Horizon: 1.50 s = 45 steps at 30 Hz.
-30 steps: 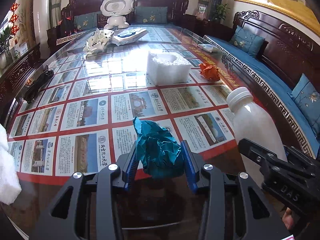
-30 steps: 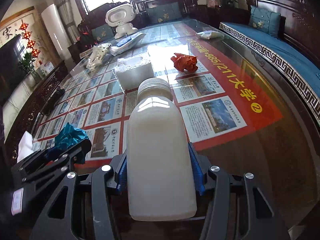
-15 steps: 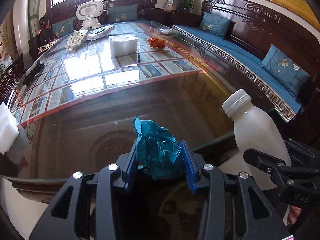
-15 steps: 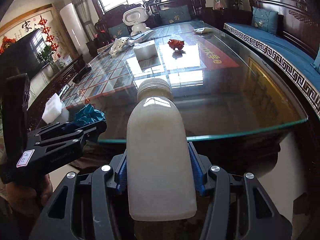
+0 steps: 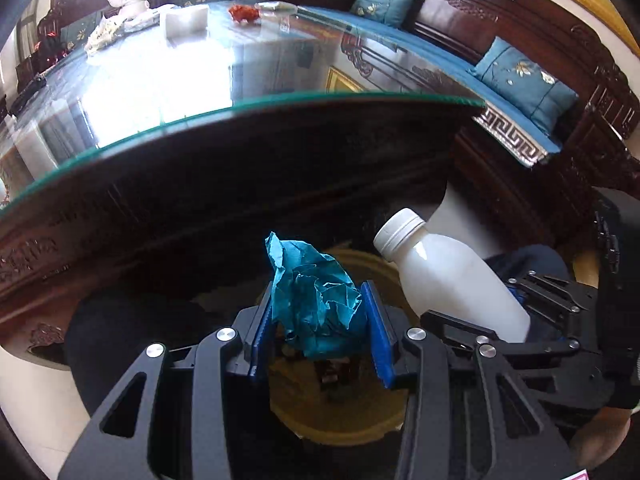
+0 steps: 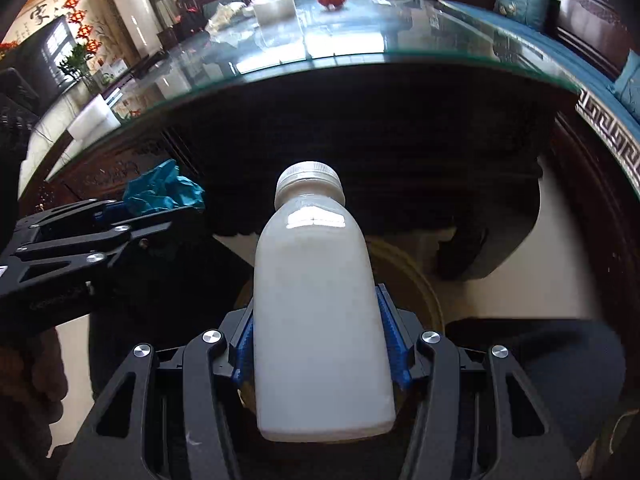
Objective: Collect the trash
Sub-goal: 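Carry teal paper and bottle over the yellow bin and open both tools, then raise both open tools from the bin back over the table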
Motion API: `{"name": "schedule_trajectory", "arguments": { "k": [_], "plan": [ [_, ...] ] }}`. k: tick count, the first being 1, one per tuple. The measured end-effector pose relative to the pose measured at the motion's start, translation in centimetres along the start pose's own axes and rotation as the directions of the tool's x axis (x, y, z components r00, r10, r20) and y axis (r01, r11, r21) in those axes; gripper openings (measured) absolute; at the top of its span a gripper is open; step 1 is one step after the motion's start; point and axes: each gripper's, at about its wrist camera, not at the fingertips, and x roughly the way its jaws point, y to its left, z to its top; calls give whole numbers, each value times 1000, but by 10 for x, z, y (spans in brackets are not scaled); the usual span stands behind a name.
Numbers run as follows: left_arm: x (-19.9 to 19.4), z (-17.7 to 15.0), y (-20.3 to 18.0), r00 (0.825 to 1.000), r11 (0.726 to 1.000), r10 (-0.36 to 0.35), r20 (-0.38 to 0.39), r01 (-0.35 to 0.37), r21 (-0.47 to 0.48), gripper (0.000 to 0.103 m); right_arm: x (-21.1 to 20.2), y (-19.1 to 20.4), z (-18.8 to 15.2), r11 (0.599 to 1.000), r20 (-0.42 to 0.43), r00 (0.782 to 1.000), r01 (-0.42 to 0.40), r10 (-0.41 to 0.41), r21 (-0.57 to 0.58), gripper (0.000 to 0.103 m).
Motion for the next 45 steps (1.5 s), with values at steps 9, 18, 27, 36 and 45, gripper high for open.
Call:
{"name": "schedule_trajectory", "arguments": {
  "k": [9, 18, 27, 36, 45],
  "plan": [
    [12, -23, -8, 999, 1000, -13, -41, 13, 13, 42, 5, -7, -10, 999, 13, 999, 35, -35, 13, 67],
    [27, -21, -20, 995, 997, -55, -85, 59, 41, 43, -4, -26, -7, 997, 44, 997, 67, -69, 46, 67],
    [44, -29, -41, 983, 989, -103, -153, 118, 88, 55, -8, -43, -5, 994, 57, 996, 57, -62, 91, 67],
    [32, -14, -36, 993, 994, -75, -96, 82, 77, 55, -15, -30, 13, 998, 86, 996, 25, -29, 51, 64],
    [-10, 50, -3, 996, 999, 37, 78, -39, 35, 63, -47, 3, 86, 999, 252, 968, 10, 0, -39, 64]
  ]
}}
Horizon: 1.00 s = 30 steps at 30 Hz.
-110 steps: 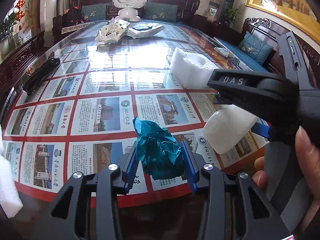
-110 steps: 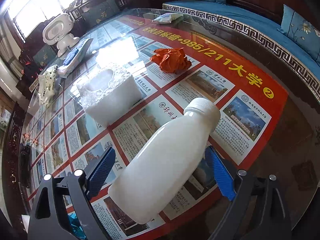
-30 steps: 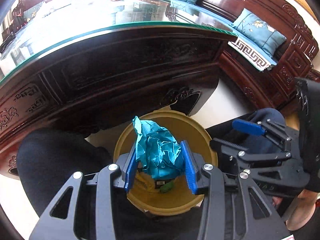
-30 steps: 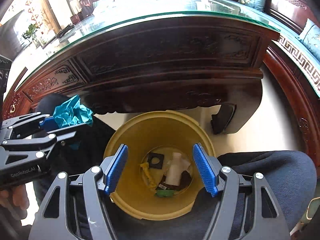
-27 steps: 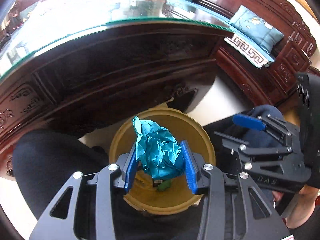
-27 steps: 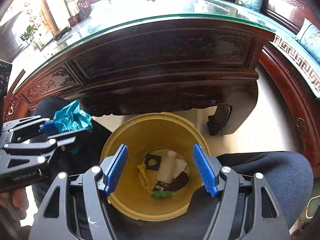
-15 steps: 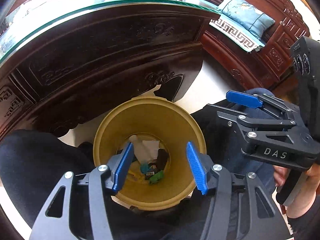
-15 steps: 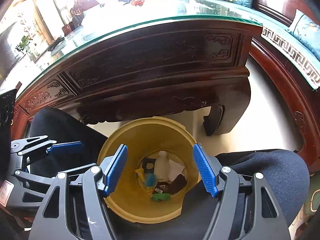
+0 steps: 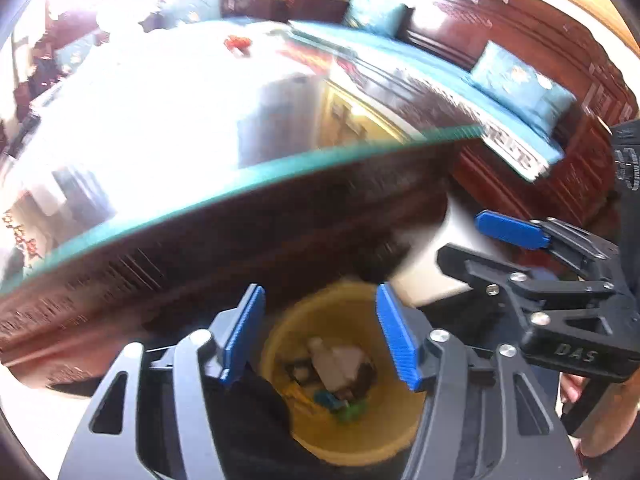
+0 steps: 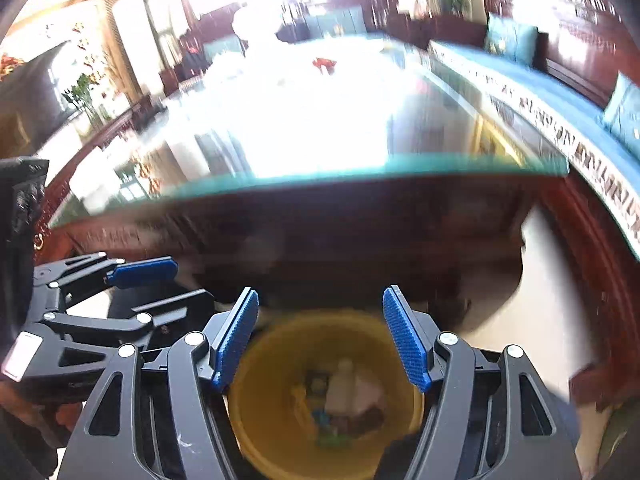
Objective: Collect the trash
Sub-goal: 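Raise both open tools from the bin back over the table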
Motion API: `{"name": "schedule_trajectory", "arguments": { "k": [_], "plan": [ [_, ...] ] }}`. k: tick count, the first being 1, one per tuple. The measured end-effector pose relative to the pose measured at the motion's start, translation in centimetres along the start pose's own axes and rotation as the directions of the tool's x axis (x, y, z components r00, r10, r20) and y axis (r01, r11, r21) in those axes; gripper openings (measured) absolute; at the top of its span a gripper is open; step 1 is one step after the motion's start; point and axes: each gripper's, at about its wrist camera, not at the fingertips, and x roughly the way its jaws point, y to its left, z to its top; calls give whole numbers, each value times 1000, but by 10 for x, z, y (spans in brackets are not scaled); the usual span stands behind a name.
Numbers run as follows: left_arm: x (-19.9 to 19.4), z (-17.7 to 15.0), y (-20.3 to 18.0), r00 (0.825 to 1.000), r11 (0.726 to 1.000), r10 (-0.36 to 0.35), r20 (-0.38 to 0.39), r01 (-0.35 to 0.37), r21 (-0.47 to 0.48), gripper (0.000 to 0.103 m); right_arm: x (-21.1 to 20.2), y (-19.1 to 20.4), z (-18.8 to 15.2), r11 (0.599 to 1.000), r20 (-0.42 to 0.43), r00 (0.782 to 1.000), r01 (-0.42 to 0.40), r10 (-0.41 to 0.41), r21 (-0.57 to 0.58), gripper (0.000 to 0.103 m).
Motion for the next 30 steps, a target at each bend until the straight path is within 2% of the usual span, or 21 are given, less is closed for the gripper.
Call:
{"name": "schedule_trajectory", "arguments": {
  "k": [4, 10, 16, 26, 30],
  "plan": [
    [-8, 35, 20, 996, 998, 61, 67, -60, -13, 64, 7, 10, 42, 1000, 68, 998, -3, 5, -27, 64],
    [-3, 88, 55, 984, 991, 125, 128, -117, -70, 64, 35, 21, 100, 998, 99, 995, -7, 13, -65, 64],
    [30, 141, 91, 976, 977, 182, 122, -165, -132, 64, 78, 21, 156, 998, 102, 995, 0, 6, -63, 64],
    [93, 217, 152, 970, 959, 225, 87, -204, -199, 64, 158, 9, 227, 1000, 65, 998, 10, -9, -21, 65],
    [110, 252, 172, 956, 945, 274, 102, -248, -214, 63, 196, -5, 270, 1000, 37, 999, 9, -9, 5, 71]
  ]
}}
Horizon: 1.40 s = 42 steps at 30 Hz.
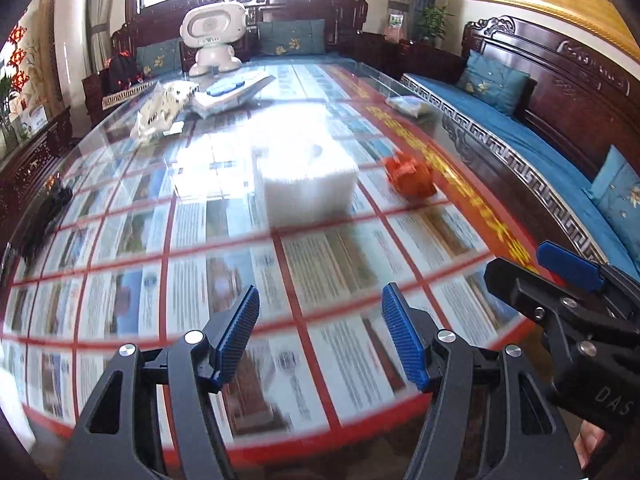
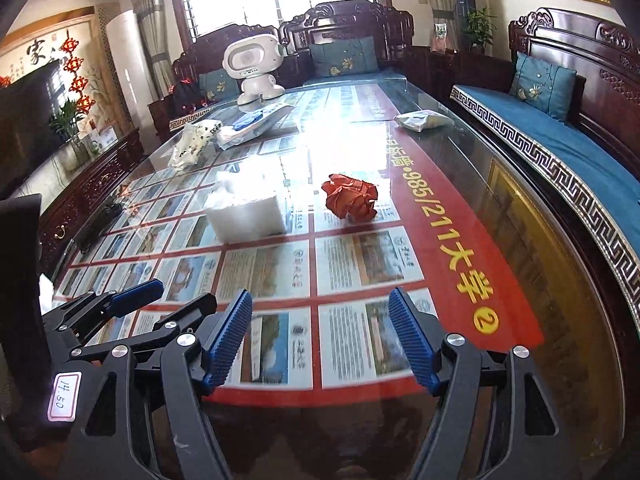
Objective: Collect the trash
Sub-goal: 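Raise both open tools from the bin back over the table, then grasp the white foam block with the left tool while the right tool grasps the orange paper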
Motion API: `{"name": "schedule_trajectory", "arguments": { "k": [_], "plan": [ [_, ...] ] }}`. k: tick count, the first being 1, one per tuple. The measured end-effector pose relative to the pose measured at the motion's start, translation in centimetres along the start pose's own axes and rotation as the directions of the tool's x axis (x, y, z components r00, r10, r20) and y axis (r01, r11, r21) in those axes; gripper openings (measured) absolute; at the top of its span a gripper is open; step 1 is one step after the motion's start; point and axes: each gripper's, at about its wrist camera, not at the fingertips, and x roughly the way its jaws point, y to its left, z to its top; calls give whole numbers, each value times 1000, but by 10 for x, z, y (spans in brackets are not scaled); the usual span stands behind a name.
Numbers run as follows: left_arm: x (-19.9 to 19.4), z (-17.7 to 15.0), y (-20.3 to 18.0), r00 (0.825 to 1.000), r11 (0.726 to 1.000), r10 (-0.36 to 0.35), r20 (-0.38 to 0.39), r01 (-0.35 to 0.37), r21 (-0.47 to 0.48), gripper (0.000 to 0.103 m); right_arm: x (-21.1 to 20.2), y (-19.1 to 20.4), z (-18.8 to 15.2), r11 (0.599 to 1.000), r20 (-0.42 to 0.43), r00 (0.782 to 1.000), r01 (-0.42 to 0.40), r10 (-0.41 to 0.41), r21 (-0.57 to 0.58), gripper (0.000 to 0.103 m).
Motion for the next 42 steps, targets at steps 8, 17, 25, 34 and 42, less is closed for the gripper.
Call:
{"name": "schedule_trajectory", "arguments": {
  "k": [8, 17, 25, 34, 42],
  "plan": [
    [41, 42, 23, 999, 998, 14, -31, -16, -59, 63, 75, -14, 44, 997, -53, 996, 72, -72, 13, 71],
    [59, 63, 24, 999, 996, 30, -10, -31, -88, 64, 121, -13, 66, 995, -93, 991, 96, -94, 21, 72],
    [59, 82, 27, 1000, 992, 22, 9, -21, -123, 64, 137, -12, 71, 990, -121, 983, 140, -137, 16, 57],
    [78, 92, 45, 998, 982, 54, -21, -57, -182, 63, 125, -11, 65, 996, -96, 991, 92, -90, 17, 40],
    [105, 90, 55, 996, 975, 37, -83, -54, -214, 65, 113, -3, 63, 998, -76, 995, 56, -56, -9, 40]
  ]
}}
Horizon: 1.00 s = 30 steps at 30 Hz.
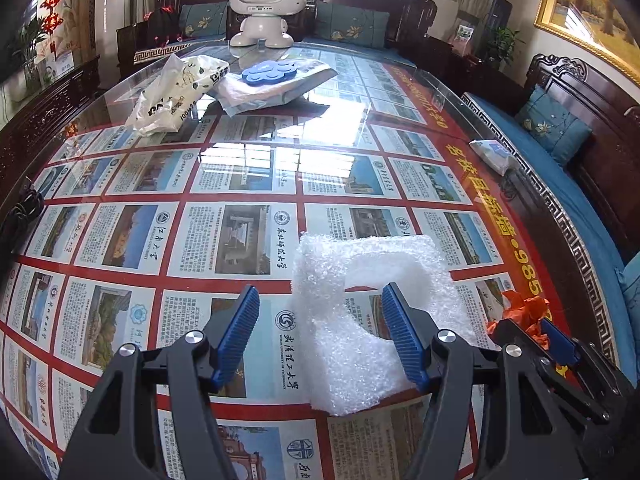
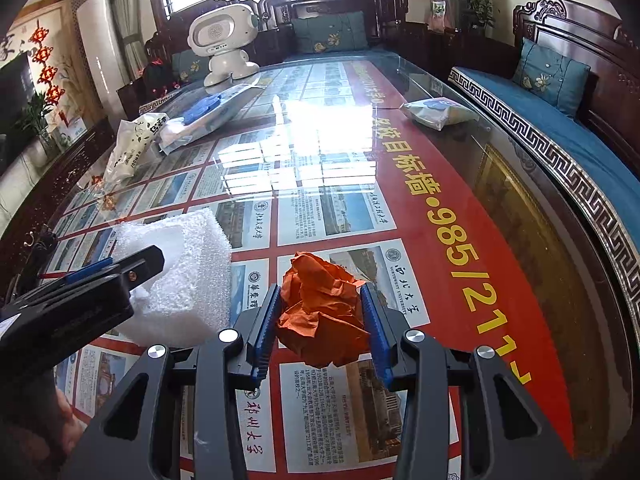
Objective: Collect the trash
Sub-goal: 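Grasp the white foam block with the left tool while the right tool grasps the orange paper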
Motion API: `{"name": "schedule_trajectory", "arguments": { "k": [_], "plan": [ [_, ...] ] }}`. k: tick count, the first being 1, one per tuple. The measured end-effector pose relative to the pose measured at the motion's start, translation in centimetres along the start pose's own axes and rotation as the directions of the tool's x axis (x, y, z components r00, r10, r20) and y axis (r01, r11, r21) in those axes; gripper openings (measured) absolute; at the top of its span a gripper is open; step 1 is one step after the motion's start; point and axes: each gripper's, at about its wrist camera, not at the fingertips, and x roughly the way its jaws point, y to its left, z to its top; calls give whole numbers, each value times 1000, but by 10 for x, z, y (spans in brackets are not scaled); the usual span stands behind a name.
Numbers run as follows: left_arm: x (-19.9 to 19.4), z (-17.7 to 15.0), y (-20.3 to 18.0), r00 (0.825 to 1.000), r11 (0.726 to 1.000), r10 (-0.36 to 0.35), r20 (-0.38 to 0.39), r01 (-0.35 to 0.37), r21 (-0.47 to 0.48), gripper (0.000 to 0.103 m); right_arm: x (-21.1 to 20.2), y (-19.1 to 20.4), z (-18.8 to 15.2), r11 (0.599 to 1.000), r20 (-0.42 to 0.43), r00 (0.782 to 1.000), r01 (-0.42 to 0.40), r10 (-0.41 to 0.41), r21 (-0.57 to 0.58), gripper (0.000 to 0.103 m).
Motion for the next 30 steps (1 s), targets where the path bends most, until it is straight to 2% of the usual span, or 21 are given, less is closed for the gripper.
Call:
{"name": "schedule_trajectory", "arguments": {
  "k": [2, 5, 7, 8, 13, 17, 22, 30],
  "plan": [
    [2, 0, 2, 1000, 1000, -15, -8, 14, -11, 63, -2, 1, -1, 1000, 2, 1000, -4, 4, -5, 40],
    [-2, -1, -2, 999, 999, -40, -13, 40, 4, 42, -4, 1, -3, 1000, 7, 1000, -1, 1, -11, 40],
    [-6, -2, -7, 1000, 999, -17, -7, 17, 28, 36, -6, -2, -5, 1000, 9, 1000, 0, 0, -4, 40],
    [-7, -3, -9, 1000, 999, -25, -8, 25, 41, 26, -7, -3, -6, 1000, 9, 1000, -3, 3, 2, 40],
    [-21, -14, -11, 999, 997, -41, -3, 41, 61, 25, -17, -6, -12, 1000, 12, 1000, -8, 8, 11, 40],
    [-48, -30, -11, 998, 995, -57, 25, 54, 83, 25, -37, -4, -21, 1000, 24, 1000, -17, 17, 6, 40],
    [-90, -57, -6, 996, 993, -61, 57, 55, 104, 25, -85, 4, -45, 999, 62, 998, -27, 28, -26, 40],
    [-162, -119, -8, 992, 987, -82, 94, 67, 147, 25, -168, 27, -103, 996, 106, 993, -48, 56, -75, 40]
  ]
}}
